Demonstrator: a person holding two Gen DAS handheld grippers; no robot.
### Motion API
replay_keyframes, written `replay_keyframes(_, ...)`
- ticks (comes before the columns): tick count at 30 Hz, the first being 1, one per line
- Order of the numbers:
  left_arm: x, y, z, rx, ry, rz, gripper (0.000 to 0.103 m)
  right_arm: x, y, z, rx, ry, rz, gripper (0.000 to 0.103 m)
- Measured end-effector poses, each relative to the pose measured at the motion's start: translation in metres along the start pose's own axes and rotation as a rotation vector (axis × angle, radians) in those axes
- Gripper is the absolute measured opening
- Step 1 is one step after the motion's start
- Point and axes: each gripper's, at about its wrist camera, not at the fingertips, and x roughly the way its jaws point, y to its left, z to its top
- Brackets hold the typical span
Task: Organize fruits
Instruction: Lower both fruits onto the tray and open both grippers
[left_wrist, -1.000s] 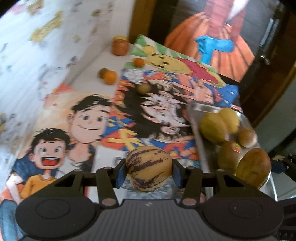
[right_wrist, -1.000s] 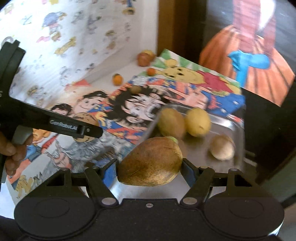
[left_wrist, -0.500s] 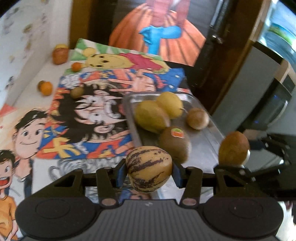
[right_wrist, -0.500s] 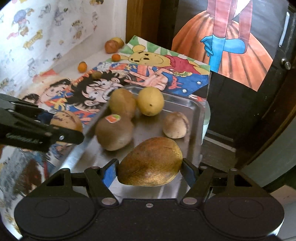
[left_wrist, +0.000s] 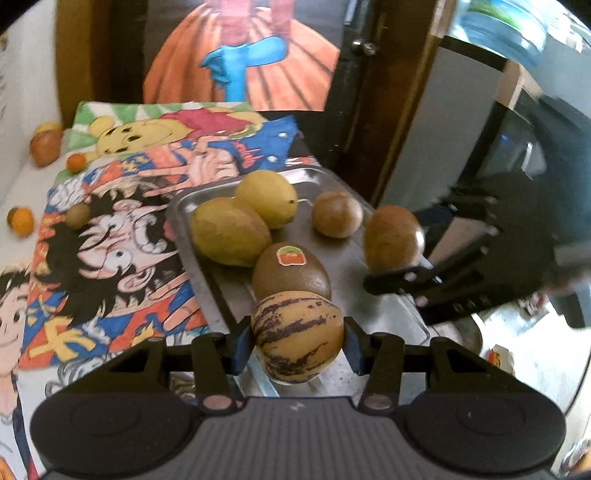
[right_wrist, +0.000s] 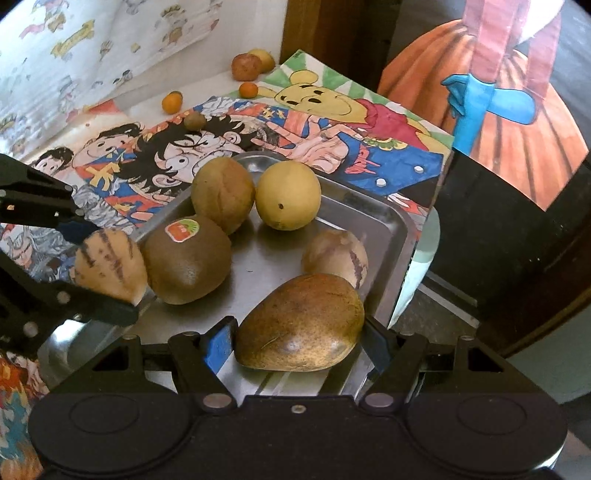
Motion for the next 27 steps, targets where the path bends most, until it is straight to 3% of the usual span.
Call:
replay_keyframes(7,0.0074,-0.0034,-0.005,0.023,0.043,-0.019,0.054,0.0075,-0.0028,0.0004,-0.02,0.006,0.02,0.074)
replay_keyframes(24,0.006,-0.0022,-0.0038,-0.022,0.049,-0.008,0.056,0.0065,0.0004,-0.0021,-0.021,-0.003,0.018,0.075)
replay_keyframes(27,0.0019,-0.0037,-0.0063,-0.015,0.042,0.002,0.059,0.0023,0.0038,-0.0047,-0.011,-0.007,0.016,0.079)
